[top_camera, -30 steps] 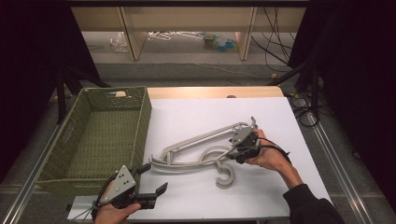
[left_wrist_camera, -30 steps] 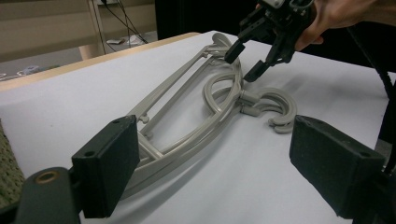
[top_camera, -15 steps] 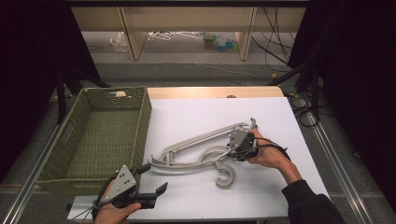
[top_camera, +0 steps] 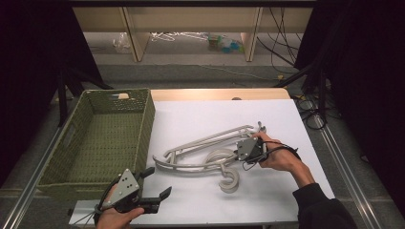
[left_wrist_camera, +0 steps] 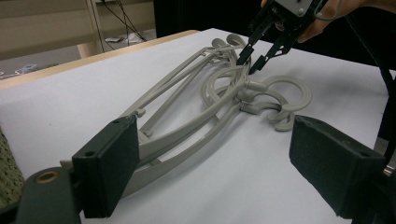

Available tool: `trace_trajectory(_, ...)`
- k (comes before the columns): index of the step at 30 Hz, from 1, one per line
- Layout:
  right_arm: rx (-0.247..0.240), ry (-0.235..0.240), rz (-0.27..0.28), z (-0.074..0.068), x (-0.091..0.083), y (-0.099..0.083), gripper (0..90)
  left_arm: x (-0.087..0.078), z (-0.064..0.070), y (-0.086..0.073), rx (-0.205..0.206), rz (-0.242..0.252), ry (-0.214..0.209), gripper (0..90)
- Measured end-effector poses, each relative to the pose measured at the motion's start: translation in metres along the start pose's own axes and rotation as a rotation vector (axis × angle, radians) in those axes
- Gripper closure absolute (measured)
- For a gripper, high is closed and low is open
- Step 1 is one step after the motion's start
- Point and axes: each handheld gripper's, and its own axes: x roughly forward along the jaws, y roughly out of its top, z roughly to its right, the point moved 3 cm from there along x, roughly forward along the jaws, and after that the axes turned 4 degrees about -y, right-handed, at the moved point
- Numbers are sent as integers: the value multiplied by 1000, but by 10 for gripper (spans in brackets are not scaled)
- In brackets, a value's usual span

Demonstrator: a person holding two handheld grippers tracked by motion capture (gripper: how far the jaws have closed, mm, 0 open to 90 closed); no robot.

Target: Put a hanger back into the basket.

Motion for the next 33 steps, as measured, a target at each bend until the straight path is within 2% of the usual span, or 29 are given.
trace_trajectory(7, -35, 8, 23, 2, -15, 6, 776, 1, 1, 0, 18, 2, -3, 161)
trace_trajectory(9, -27, 8, 21, 1, -20, 7, 784, 1, 2, 0, 9, 2, -1, 161)
trace_trajectory(10, -34, 12, 29, 1, -22, 8, 787, 1, 1, 0, 31, -2, 0, 161)
trace_trajectory(12, -28, 15, 33, 1, -27, 11, 793, 0, 1, 0, 35, -8, 8, 163)
trace_trajectory(13, -32, 19, 37, 0, -30, 12, 797, 1, 2, 0, 24, -7, 12, 164)
trace_trajectory(14, -40, 1, 38, 1, -32, 13, 800, 2, 2, 0, 28, 3, 11, 164)
trace_trajectory(15, -34, 5, 38, 1, -35, 13, 803, 1, 2, 1, 47, -8, 20, 164)
trace_trajectory(16, -34, 5, 38, 1, -35, 13, 803, 1, 2, 1, 47, -8, 20, 164)
trace_trajectory(17, -33, 10, 48, 0, -39, 14, 806, 3, 0, 3, 104, -2, 23, 165)
trace_trajectory(20, -15, 12, 54, -3, -43, 14, 807, 6, 1, 4, 100, 10, 22, 167)
trace_trajectory(22, -17, 22, 78, -5, -49, 15, 808, 9, 0, 7, 130, 7, 40, 168)
trace_trajectory(25, 17, 18, 74, -9, -55, 16, 808, 15, 4, 11, 146, -4, 59, 177)
trace_trajectory(28, -15, 37, 101, -12, -56, 20, 808, 19, 10, 17, 198, 0, 60, 180)
trace_trajectory(29, -15, 37, 101, -12, -56, 20, 808, 19, 10, 17, 198, 0, 60, 180)
trace_trajectory(30, -21, 59, 113, -17, -57, 22, 808, 24, 15, 23, 224, 11, 55, 180)
trace_trajectory(32, -13, 74, 114, -22, -58, 24, 808, 31, 19, 27, 256, -7, 43, 182)
trace_trajectory(33, -29, 79, 120, -23, -56, 24, 808, 37, 21, 28, 270, -22, 31, 187)
